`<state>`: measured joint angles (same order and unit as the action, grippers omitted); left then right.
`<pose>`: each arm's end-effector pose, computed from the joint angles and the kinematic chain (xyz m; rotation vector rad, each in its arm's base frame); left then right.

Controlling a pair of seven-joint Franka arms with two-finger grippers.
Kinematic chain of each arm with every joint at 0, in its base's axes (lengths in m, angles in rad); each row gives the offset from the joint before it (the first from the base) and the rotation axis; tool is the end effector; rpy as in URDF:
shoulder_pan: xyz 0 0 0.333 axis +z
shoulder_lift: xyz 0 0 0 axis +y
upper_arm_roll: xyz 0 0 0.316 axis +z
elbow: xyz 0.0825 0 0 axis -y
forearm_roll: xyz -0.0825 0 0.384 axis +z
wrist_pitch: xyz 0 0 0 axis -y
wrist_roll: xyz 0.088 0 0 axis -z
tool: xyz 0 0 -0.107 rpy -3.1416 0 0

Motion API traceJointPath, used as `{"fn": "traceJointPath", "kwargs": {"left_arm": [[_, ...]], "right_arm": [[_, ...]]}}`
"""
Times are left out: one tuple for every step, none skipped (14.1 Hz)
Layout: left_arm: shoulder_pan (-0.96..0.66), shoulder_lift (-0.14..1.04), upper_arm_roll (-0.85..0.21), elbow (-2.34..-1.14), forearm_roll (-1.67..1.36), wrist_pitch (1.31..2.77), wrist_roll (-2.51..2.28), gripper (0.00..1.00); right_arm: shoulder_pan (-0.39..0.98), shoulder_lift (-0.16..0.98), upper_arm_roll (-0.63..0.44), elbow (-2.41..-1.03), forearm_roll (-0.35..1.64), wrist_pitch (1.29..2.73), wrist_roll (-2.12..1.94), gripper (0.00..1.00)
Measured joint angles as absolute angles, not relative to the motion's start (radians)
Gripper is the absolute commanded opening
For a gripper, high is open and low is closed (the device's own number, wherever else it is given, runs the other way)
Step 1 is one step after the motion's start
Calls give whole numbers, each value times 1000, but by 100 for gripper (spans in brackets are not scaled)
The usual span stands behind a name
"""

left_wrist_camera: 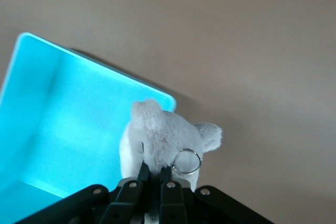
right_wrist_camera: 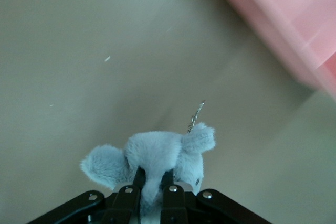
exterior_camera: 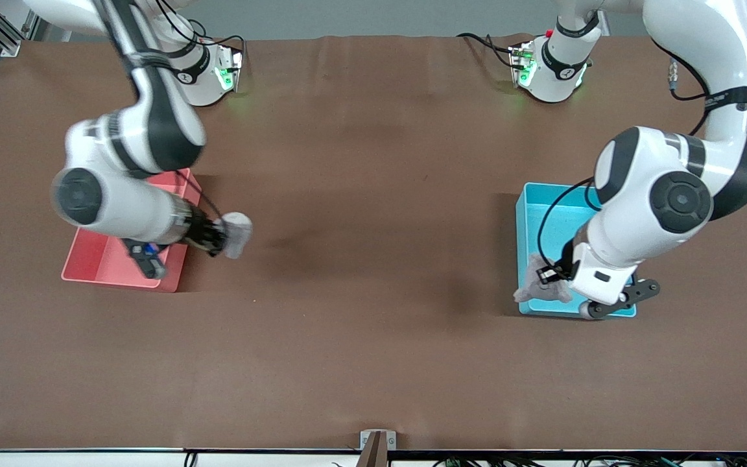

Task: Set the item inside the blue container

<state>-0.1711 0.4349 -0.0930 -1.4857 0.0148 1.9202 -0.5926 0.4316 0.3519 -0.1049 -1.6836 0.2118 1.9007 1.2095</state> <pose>0.6637 -0.1686 0.4247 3.0751 0.5153 -0.0143 0.5993 0.2256 0.3870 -2.7510 1.4337 0.3191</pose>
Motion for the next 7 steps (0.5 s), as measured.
{"fn": "traceJointPath", "kwargs": {"left_arm": [[-151,435,-93,-1499,15,1920,-568,0],[-135,434,-93,-1511,15,1920,-550,0],[-122,434,-94,-1522,15,1920,-538,0],[-111,434,-94,-1533,15,1920,-529,0],[-103,434,-94,-1544,15,1920,-526,0],[-98,434,-94,-1555,15,1920,-524,0],[-94,434,-94,-1566,15,1920,-524,0]], "right_arm": [[481,387,-104,-1674,212,1951,1291,0],[526,427,-104,-1654,212,1984,1363,0],[568,474,-104,-1622,211,2003,1430,0],[600,524,-105,-1582,211,2015,1486,0],[621,574,-105,-1537,210,2027,1531,0],[635,618,-106,-1499,210,2046,1566,0],[646,653,-107,-1473,210,2079,1594,0]]}}
